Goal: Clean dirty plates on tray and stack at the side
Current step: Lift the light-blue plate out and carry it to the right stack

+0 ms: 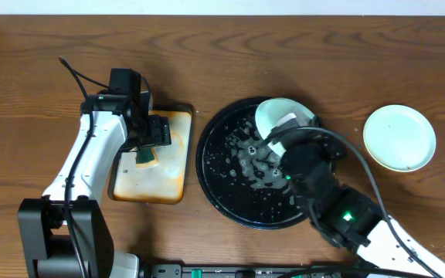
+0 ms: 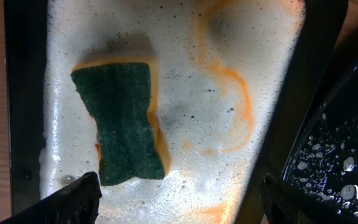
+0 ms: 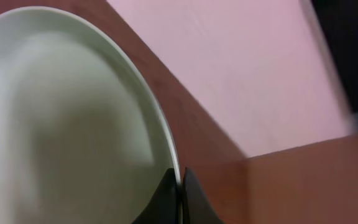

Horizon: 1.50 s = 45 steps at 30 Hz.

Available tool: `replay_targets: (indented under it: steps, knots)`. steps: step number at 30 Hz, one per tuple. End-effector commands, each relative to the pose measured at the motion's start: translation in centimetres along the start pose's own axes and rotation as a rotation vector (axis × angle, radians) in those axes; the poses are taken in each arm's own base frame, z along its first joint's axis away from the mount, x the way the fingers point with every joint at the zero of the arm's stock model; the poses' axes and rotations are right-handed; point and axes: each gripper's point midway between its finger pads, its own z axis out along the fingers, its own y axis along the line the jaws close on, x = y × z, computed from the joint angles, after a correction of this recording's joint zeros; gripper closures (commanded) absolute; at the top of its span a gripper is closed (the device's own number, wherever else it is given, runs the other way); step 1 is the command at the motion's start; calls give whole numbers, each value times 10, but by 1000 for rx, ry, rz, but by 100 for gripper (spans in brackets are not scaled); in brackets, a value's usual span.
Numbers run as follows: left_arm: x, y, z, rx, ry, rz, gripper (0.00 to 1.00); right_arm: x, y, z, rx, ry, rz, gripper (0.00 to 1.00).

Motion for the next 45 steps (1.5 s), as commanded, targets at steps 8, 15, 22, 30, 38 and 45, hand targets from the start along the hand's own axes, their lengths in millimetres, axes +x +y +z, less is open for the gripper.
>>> replay_targets:
  steps: [8, 15, 22, 30, 38, 45]
  knots:
    - [4, 0, 5, 3, 21, 3, 17, -5, -6, 2, 166, 57, -121, 99]
    - [4, 0, 5, 3, 21, 3, 17, -6, -17, 3, 210, 68, -118, 99]
    - [4, 0, 5, 3, 21, 3, 17, -11, -9, 0, 185, 43, -122, 99]
    - [4, 0, 5, 3, 21, 4, 17, 12, -38, 16, 263, 116, 83, 99]
    - [4, 0, 5, 3, 21, 3, 17, 61, -88, 41, 348, 217, 345, 99]
    - [4, 0, 5, 3, 21, 3, 17, 154, -121, 69, 358, 393, 698, 99]
